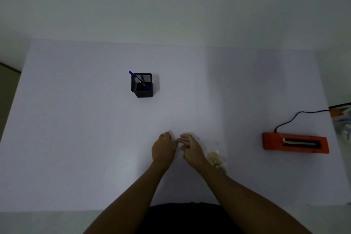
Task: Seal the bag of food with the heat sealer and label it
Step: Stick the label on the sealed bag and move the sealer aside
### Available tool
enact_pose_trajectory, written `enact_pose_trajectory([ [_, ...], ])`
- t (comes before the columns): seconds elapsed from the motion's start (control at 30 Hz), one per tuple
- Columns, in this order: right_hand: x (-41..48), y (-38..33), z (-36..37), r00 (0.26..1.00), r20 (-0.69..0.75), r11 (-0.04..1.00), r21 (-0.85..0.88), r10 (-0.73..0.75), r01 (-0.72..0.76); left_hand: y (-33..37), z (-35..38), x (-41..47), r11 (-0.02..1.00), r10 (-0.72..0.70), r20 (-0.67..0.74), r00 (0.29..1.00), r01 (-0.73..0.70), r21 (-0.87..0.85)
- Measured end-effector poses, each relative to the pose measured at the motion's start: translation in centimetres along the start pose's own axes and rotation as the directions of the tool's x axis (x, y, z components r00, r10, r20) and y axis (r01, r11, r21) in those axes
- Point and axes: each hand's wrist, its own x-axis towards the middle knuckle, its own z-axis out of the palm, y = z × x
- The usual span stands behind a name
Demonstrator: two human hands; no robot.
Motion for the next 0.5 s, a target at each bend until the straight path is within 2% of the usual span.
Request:
enact_pose_trajectory([
  [0.1,-0.1,-0.2,-0.2,1.000,-0.003,0.999,0.041,0.031,-0.031,0.1,0.0,0.3,0.998,0.026,0.014,1.000,-0.027,0.062],
  [0.27,-0.2,-1.2,-0.4,0.988,-0.011,0.966,0.210,0.153,-0.147,0.2,-0.4,0.6,0.975,0.084,0.036,0.996,-0.089,0.205],
  [0.5,0.0,-1.0,-0.7,0.996,0.020,0.994,0.068,0.084,-0.085,0.0,-0.5,0.8,0.984,0.078,0.015,0.997,-0.079,0.159],
])
